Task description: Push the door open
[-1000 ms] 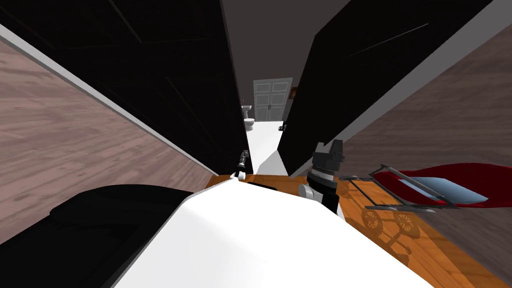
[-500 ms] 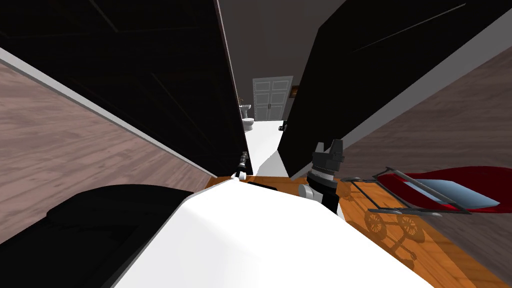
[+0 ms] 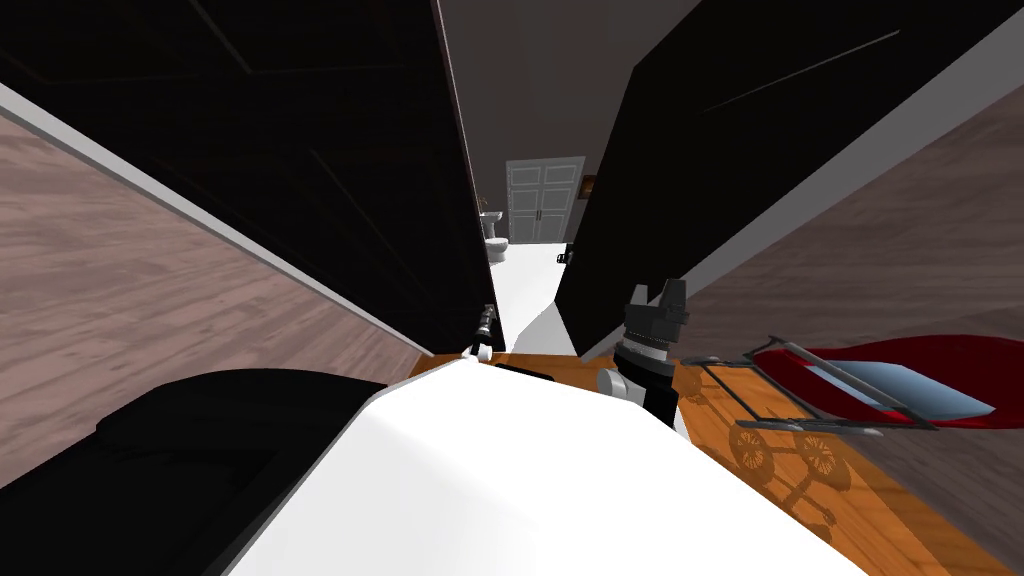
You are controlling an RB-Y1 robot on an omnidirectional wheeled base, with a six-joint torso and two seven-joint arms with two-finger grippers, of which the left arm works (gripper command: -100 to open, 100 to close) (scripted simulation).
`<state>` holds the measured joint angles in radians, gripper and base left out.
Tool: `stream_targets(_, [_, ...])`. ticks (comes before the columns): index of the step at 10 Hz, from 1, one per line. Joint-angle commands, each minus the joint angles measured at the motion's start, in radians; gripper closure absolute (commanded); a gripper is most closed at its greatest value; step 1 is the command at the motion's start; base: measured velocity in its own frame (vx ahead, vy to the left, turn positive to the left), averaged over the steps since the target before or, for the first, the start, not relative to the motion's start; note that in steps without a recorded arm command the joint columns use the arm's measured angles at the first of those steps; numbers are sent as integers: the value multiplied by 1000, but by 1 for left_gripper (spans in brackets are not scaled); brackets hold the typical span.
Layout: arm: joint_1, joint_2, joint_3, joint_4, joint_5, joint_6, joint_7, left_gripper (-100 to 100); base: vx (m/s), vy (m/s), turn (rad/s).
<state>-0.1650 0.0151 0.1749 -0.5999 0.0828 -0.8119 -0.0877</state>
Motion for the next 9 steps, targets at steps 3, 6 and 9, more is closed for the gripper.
stream_targets(3, [-12,23,26,14,0,-8,6,100,180,-17,54])
stream_targets(6, [-19,41,54,29,-2,-12,12,100,206,-34,73])
stream_targets(9, [-27,56,82,45,-4,-17,17,100,132,-19,65])
